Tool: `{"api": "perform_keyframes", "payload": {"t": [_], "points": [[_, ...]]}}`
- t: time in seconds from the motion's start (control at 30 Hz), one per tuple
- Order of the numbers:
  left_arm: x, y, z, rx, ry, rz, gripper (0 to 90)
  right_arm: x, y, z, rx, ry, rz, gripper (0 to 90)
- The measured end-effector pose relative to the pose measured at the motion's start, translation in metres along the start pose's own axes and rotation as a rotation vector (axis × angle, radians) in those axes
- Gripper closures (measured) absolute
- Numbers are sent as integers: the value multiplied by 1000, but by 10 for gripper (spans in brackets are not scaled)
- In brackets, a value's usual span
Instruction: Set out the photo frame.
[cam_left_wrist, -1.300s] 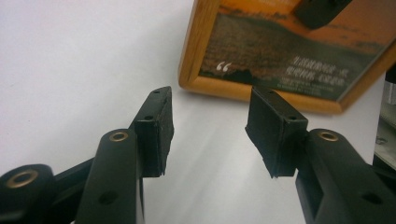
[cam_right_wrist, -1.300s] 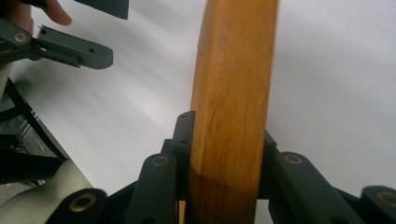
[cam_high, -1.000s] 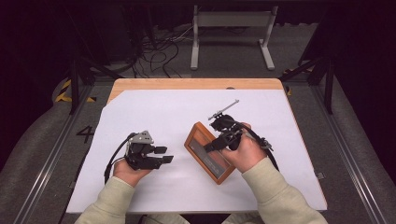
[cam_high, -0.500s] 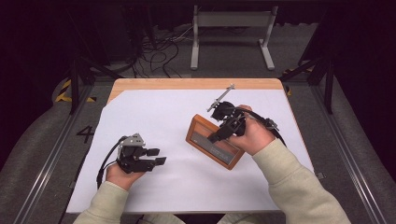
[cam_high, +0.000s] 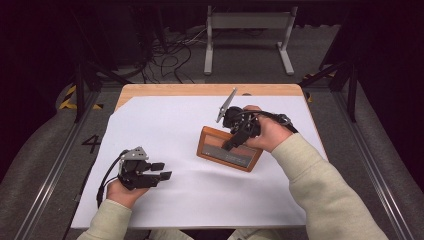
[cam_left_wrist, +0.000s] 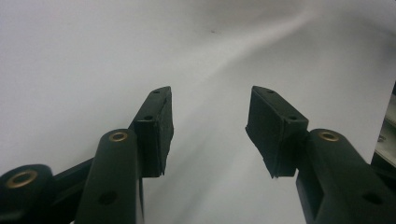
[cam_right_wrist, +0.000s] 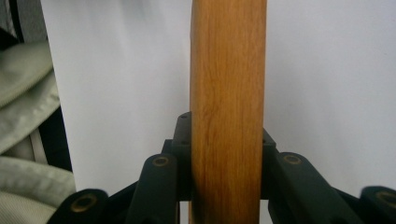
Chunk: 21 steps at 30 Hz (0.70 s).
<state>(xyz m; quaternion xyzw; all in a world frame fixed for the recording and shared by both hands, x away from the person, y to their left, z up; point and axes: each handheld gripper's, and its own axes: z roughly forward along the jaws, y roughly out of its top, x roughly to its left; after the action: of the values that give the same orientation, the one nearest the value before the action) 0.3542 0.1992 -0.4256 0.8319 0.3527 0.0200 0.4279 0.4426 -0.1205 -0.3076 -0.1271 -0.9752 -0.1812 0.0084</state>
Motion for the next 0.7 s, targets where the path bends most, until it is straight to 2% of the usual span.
{"api": "perform_keyframes", "payload": {"t": [0.07, 0.17, 0.27, 0.63, 0.7], "points": [[2, -1, -1, 2, 6, 8, 505, 0, 1, 5, 16, 13, -45, 716], [1, -2, -2, 3, 5, -8, 505, 0, 4, 11, 39, 21, -75, 716], [1, -2, -2, 3, 7, -1, 506, 1, 7, 20, 66, 22, -127, 716], [1, -1, 0, 5, 0, 3, 505, 0, 13, 44, 148, 43, -169, 716], [1, -1, 0, 4, -1, 3, 505, 0, 13, 48, 157, 47, -153, 715]]}}
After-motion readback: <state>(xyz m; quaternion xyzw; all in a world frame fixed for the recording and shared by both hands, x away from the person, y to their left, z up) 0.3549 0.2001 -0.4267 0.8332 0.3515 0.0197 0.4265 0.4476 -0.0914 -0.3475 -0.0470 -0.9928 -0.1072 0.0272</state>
